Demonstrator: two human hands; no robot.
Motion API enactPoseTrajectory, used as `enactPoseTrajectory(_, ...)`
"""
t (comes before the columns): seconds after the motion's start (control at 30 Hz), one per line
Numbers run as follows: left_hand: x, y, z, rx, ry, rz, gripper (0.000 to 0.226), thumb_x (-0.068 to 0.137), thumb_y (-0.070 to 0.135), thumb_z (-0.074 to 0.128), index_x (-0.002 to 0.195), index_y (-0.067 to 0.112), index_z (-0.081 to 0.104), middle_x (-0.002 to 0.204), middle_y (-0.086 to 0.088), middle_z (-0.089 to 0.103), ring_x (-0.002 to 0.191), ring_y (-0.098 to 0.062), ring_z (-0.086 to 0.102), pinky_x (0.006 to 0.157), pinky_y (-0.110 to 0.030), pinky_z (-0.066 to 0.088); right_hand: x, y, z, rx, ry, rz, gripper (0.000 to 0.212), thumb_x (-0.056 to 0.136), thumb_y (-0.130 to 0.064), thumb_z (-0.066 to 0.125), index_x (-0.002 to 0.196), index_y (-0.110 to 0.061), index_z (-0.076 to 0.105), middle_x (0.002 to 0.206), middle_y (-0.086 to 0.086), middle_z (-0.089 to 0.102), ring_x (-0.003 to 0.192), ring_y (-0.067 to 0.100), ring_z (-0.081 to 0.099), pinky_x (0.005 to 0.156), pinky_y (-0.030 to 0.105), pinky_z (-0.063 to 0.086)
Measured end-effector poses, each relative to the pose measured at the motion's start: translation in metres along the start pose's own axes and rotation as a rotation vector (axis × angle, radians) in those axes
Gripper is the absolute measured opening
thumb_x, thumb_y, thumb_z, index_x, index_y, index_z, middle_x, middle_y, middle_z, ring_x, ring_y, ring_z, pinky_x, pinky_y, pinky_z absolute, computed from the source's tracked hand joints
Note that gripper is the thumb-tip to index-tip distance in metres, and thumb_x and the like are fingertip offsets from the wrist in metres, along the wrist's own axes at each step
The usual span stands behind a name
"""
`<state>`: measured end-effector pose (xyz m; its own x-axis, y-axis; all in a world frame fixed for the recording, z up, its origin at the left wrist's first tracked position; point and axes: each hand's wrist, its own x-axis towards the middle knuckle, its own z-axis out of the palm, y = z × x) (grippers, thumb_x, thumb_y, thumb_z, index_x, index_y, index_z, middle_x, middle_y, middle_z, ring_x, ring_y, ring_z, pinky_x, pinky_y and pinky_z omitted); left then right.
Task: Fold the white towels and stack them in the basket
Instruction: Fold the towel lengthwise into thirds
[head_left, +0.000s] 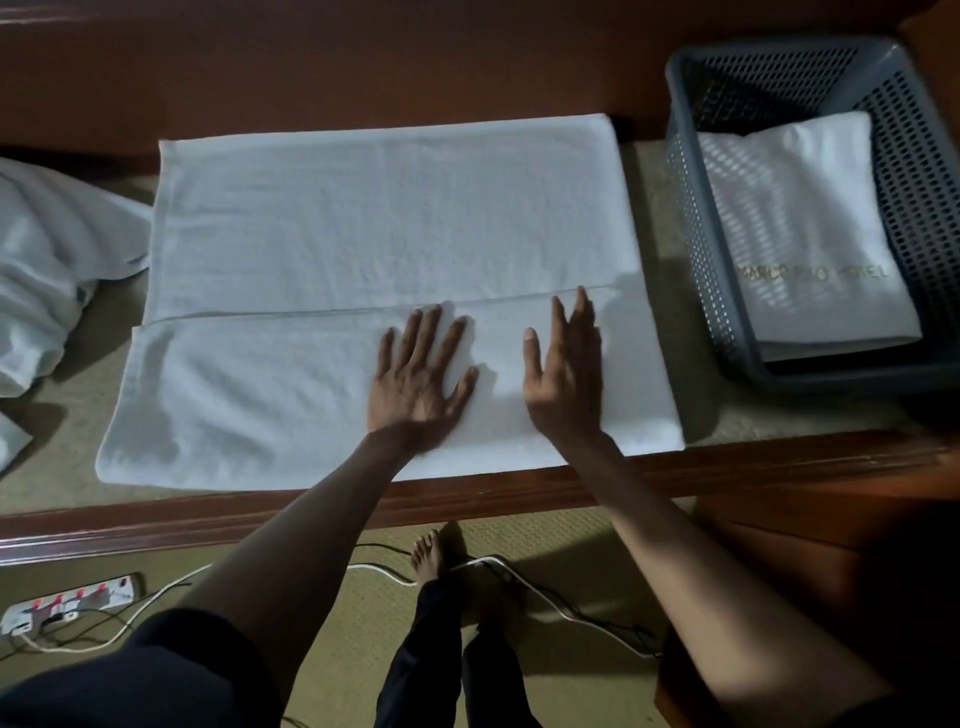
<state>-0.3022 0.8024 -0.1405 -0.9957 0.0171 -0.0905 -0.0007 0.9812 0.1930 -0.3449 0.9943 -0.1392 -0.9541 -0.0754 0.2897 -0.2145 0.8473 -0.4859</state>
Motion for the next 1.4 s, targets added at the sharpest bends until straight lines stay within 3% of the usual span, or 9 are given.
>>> enactPoseTrajectory(0.1, -0.001, -0.004, 0.003, -0.026, 0.018, 0.007, 0.064, 0.107, 0.056, 0.023, 0.164, 0.035, 0.001, 0.172, 0.003, -0.006, 0.159, -0.018, -0.008, 0.128, -0.050, 0.006, -0.014, -0.026, 0.030, 0.057, -0.013, 0.091, 0.049, 0.108, -0.032, 0.041, 0.148, -0.005, 0.048, 0.159, 0.022, 0.035, 0.150, 0.035, 0.032, 0.117, 0.053, 0.033)
enactPoseTrajectory(0.23, 0.000, -0.011, 0.005, -0.058, -0.004, 0.046, 0.061, 0.110, 0.050, 0.022, 0.164, 0.033, -0.001, 0.172, 0.001, -0.007, 0.158, -0.018, -0.010, 0.127, -0.050, 0.007, -0.016, -0.024, 0.038, -0.139, 0.011, 0.054, 0.050, 0.108, -0.036, 0.042, 0.153, -0.015, 0.045, 0.161, 0.016, 0.035, 0.151, 0.029, 0.029, 0.120, 0.046, 0.027)
enactPoseTrajectory(0.37, -0.009, -0.037, 0.000, -0.056, -0.034, 0.078, 0.064, 0.108, 0.058, 0.022, 0.163, 0.038, -0.003, 0.172, 0.003, -0.008, 0.158, -0.018, -0.010, 0.128, -0.049, 0.003, -0.015, -0.027, 0.038, -0.221, -0.017, 0.073, 0.056, 0.107, -0.044, 0.039, 0.157, -0.020, 0.037, 0.164, 0.013, 0.029, 0.153, 0.029, 0.024, 0.123, 0.045, 0.022)
enactPoseTrajectory(0.67, -0.038, -0.142, -0.025, -0.035, -0.045, -0.091, 0.066, 0.105, 0.065, 0.021, 0.162, 0.043, -0.003, 0.172, 0.006, -0.007, 0.159, -0.019, -0.005, 0.127, -0.047, -0.005, -0.011, -0.038, 0.031, -0.286, -0.149, 0.137, 0.058, 0.105, -0.047, 0.034, 0.158, -0.024, 0.030, 0.167, 0.011, 0.022, 0.154, 0.029, 0.019, 0.123, 0.045, 0.020)
enactPoseTrajectory(1.07, -0.062, -0.259, -0.064, -0.027, 0.002, -0.247, 0.062, 0.106, 0.063, 0.019, 0.162, 0.044, -0.002, 0.172, -0.004, 0.004, 0.159, -0.026, 0.003, 0.128, -0.050, 0.006, -0.013, -0.039, 0.030, -0.326, -0.127, 0.091, 0.056, 0.108, -0.048, 0.030, 0.157, -0.021, 0.031, 0.164, 0.011, 0.026, 0.153, 0.028, 0.021, 0.122, 0.044, 0.022)
enactPoseTrajectory(1.27, -0.060, -0.255, -0.060, -0.048, 0.007, -0.299, 0.065, 0.107, 0.061, 0.016, 0.164, 0.033, 0.004, 0.172, -0.009, 0.002, 0.159, -0.027, 0.001, 0.128, -0.050, -0.001, -0.013, -0.041, 0.031, -0.311, -0.125, 0.102, 0.055, 0.107, -0.045, 0.033, 0.157, -0.022, 0.032, 0.165, 0.010, 0.026, 0.152, 0.028, 0.022, 0.121, 0.043, 0.023)
enactPoseTrajectory(1.4, -0.085, -0.249, -0.051, -0.081, -0.007, -0.240, 0.062, 0.107, 0.059, 0.018, 0.163, 0.038, 0.001, 0.173, -0.004, 0.001, 0.159, -0.026, 0.002, 0.127, -0.049, 0.002, -0.013, -0.044, 0.030, -0.277, -0.130, 0.146, 0.055, 0.105, -0.042, 0.037, 0.157, -0.023, 0.032, 0.166, 0.009, 0.025, 0.153, 0.028, 0.022, 0.122, 0.042, 0.020)
